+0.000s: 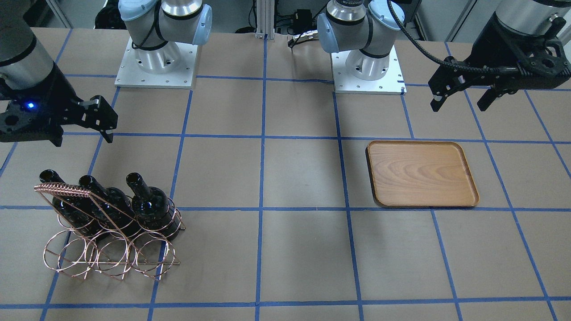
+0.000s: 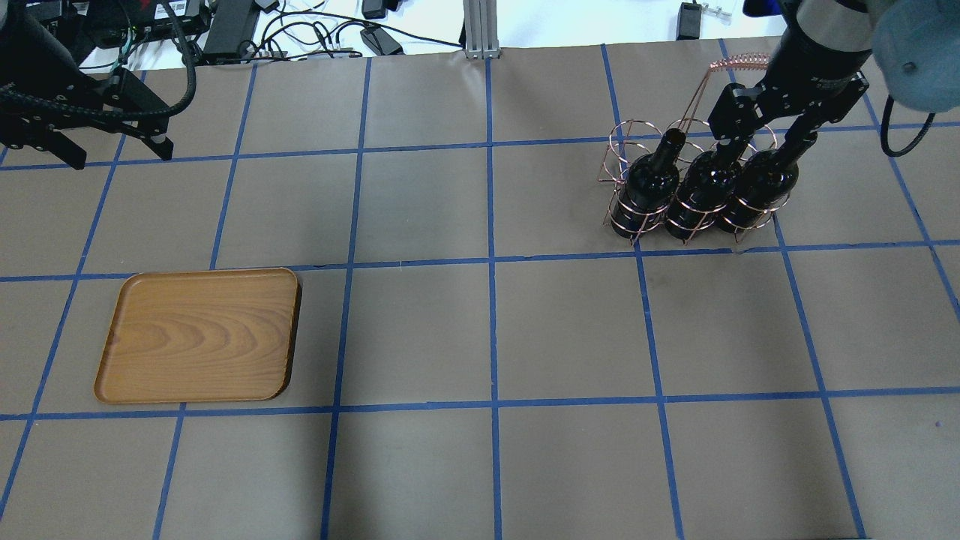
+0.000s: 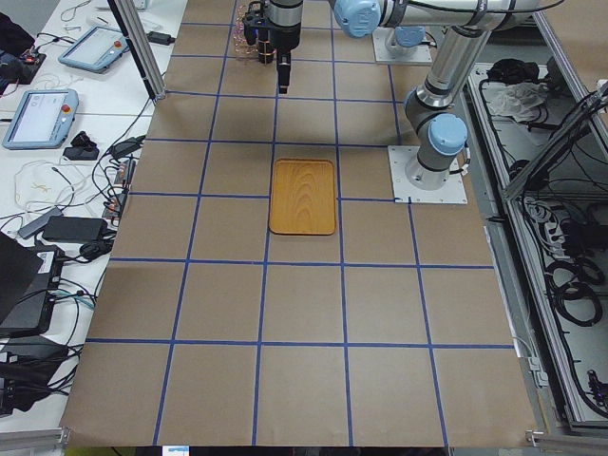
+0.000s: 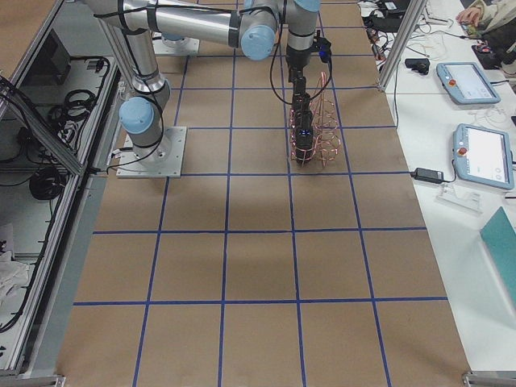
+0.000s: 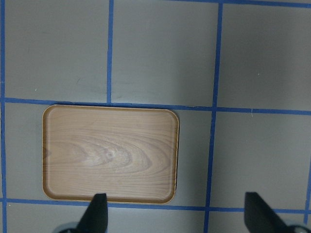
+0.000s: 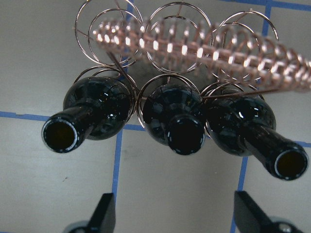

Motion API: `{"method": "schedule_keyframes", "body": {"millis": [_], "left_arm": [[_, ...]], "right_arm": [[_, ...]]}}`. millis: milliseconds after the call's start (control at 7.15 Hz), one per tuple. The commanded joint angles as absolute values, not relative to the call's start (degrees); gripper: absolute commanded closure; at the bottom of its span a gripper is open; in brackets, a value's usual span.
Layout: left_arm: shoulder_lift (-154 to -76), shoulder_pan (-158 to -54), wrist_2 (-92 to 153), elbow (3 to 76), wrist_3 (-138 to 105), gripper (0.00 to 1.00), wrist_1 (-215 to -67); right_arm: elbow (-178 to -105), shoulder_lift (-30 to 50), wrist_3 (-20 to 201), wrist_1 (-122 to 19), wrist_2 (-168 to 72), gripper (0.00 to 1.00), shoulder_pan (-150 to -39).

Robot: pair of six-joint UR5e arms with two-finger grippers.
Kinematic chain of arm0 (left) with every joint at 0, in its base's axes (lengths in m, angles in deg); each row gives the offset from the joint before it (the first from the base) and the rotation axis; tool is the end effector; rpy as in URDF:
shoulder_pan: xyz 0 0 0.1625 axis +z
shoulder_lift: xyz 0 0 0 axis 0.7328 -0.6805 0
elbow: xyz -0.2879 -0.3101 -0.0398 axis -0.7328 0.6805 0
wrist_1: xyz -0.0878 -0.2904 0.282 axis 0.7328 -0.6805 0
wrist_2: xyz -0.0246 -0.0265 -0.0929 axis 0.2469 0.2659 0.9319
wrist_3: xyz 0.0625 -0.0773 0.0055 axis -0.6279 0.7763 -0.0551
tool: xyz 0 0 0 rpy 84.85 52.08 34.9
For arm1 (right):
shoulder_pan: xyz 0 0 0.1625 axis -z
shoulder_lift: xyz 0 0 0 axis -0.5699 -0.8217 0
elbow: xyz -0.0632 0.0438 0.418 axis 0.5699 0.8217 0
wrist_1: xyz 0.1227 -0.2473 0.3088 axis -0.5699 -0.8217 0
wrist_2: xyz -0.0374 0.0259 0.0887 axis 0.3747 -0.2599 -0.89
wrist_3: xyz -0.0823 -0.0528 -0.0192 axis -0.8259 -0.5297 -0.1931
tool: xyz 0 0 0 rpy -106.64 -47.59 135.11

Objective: Take wine from basket and place on tray
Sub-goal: 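Lower the right gripper over the bottle nearest the left arm in the rack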

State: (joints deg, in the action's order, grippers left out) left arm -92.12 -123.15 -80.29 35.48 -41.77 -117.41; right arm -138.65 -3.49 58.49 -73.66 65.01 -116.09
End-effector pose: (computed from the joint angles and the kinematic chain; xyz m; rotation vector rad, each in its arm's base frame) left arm -0.0172 -0.4902 0.5378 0.0906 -3.1358 0.1051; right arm 0.0501 -0.5564 0.4386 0.1794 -3.1302 0.0361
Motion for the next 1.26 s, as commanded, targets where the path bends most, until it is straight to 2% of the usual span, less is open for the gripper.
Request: {"method": "schedule_keyframes", "body": {"millis": [0, 419, 559, 1118], "left_arm": [[-92.1, -123.1, -80.3, 35.5, -41.8, 0.00, -117.4], [-92.0, -123.1, -80.3, 35.5, -41.7, 0.00, -117.4], [-91.9, -123.1, -80.2, 35.5, -41.8, 0.00, -117.5], [-92.1, -123.1, -80.3, 35.4, -41.0, 0.00, -117.6]], "right_arm": [[-138.3, -1.2, 58.8, -75.9, 65.0, 0.15, -116.3], [-138.3, 0.9, 58.6, -77.0, 64.9, 0.16, -116.2], [-138.2, 2.0, 58.5, -77.5, 64.8, 0.26, -116.2], [-138.2, 2.7, 58.6, -79.6, 65.0, 0.37, -116.2]]}}
